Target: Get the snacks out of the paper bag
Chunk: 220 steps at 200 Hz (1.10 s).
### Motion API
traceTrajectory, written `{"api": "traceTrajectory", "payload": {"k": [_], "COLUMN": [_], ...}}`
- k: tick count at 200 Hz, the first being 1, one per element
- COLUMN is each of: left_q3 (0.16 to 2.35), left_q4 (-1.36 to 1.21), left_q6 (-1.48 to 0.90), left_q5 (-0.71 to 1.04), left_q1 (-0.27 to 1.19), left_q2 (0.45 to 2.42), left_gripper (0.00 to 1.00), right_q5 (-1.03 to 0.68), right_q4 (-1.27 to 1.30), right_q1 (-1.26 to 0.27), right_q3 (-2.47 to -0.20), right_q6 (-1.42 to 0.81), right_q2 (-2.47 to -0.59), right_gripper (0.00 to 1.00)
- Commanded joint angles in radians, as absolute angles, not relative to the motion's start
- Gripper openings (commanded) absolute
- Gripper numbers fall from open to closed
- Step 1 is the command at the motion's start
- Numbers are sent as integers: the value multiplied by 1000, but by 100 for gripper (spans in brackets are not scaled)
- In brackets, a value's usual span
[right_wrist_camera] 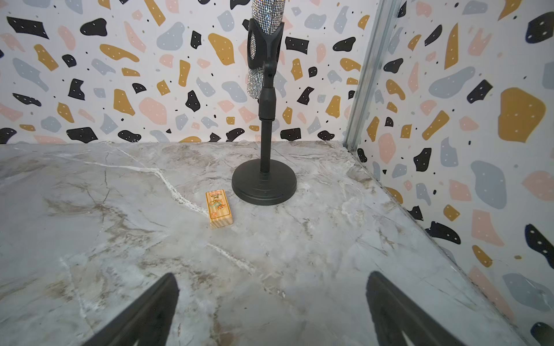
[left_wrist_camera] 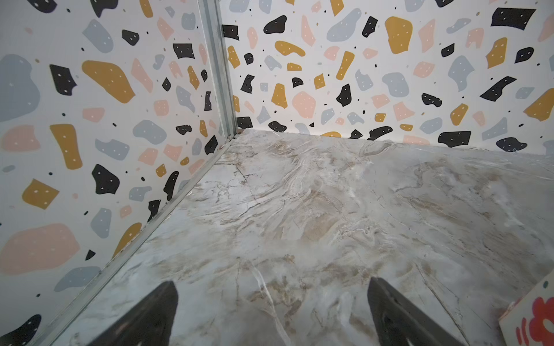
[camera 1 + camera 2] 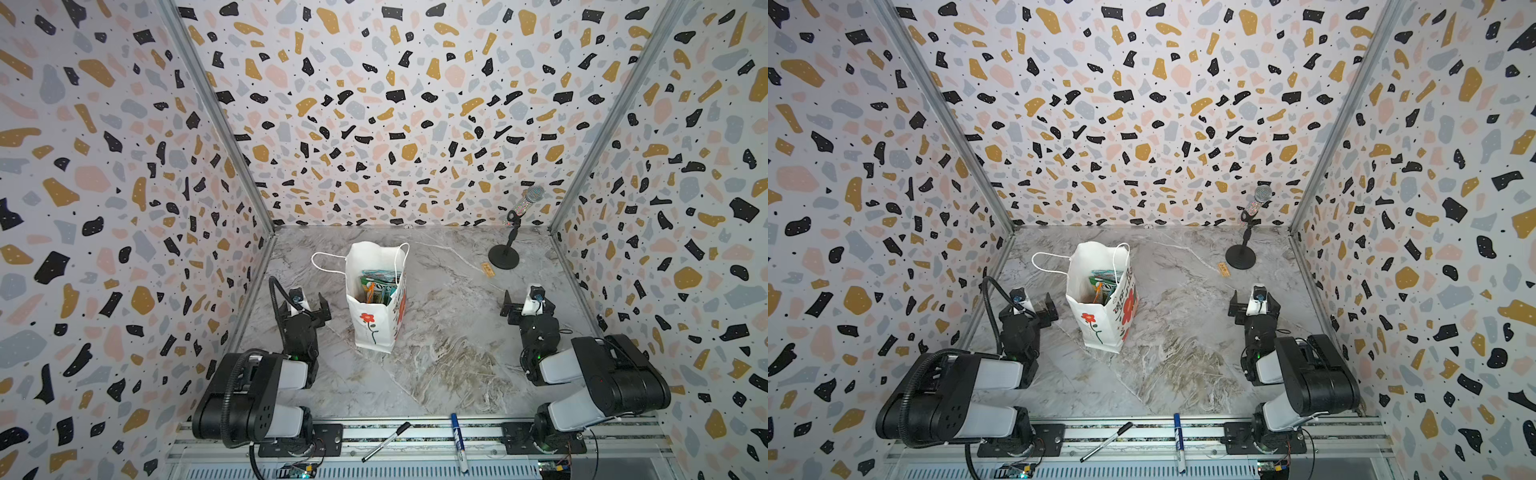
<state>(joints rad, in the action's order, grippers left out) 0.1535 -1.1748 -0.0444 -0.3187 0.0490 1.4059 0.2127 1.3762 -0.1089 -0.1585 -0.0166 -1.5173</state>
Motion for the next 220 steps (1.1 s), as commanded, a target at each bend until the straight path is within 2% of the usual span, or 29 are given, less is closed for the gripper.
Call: {"api": "traceTrajectory", "payload": {"k": [1,123,197,220], "left_q3": [169,163,128,184], "left_q4": [-1219,-1223,-1166,-937], "left_q6": [-38,-45,-144,-237], "left_q5": [-324,-337,-563,-730], "left_q1": [54,54,54,54], "left_q2": [1410,1404,1271,1157], "left_gripper": [100,100,100,100], "right_q5": [213,213,260,247], "right_q4": [1384,1384,1407,1388], "right_q1": [-113,-113,-118,-122], "right_q3": [-167,-168,-141,-143], "right_q6": [-10,-11,-18,-6], "right_q2": [-1516,-1516,-1483,-1465], "right_gripper": [99,99,99,99]}}
